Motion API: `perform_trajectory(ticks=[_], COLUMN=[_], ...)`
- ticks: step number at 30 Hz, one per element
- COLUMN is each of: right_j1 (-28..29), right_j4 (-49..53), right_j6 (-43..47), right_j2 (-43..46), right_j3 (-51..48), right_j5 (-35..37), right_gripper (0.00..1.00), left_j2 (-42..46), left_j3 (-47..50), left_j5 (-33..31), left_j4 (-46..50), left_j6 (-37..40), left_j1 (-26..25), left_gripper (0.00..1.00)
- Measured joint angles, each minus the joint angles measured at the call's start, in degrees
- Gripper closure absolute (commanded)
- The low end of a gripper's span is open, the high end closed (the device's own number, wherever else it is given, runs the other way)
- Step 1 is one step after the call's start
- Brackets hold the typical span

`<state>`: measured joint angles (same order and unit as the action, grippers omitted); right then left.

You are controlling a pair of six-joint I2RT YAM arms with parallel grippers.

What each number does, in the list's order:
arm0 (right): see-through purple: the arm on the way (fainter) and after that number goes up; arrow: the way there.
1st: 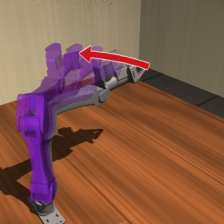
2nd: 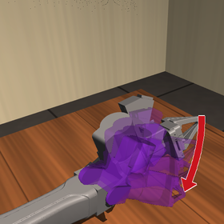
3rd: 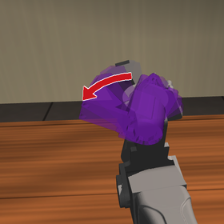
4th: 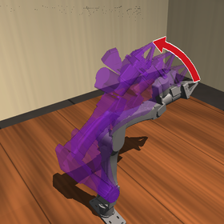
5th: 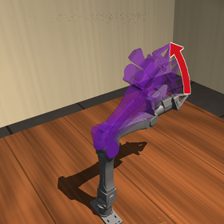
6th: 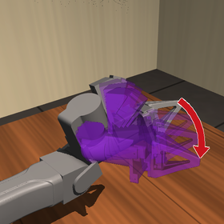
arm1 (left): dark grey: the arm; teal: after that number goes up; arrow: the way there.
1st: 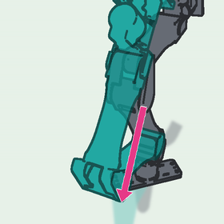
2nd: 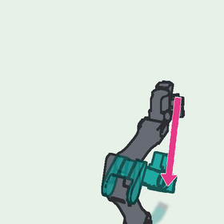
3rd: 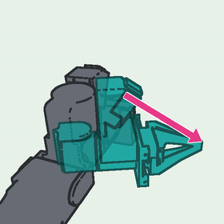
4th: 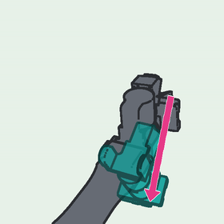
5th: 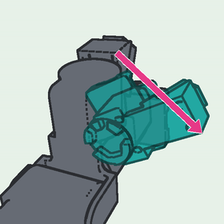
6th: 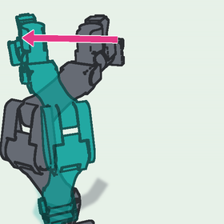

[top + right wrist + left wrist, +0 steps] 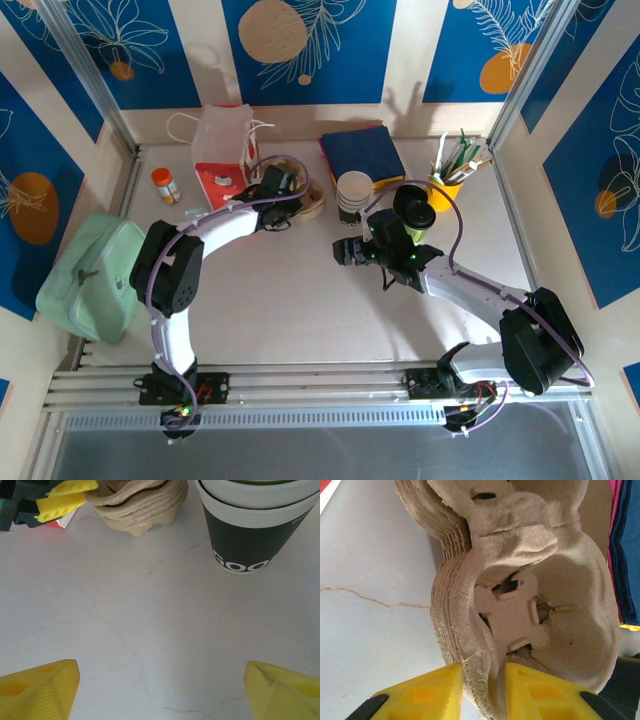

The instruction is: Pack the takeout coffee

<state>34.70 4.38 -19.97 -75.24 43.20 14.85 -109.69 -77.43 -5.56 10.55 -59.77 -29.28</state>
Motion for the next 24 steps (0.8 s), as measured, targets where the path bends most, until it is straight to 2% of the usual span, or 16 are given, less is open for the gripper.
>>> perform_trajectory(ticks=[8, 24], right_j1=[0.2, 0.6], right_j4=[0.4, 1.3], right_j6=[0.3, 0.5], right_j2=[0.0, -0.8], right_j3=[0.4, 0.7], right_j5=[0.8, 1.7], right_gripper=[0.14, 0.14], left_j2=[0.0, 0.5], left_j3=[0.0, 2.4], left_j5=[0.2, 3.0], left_j4=[-0.9, -8.2], left_j6=[0.0, -2.6], left_j1=[0.3, 1.2], left_gripper=[0.76, 0.73])
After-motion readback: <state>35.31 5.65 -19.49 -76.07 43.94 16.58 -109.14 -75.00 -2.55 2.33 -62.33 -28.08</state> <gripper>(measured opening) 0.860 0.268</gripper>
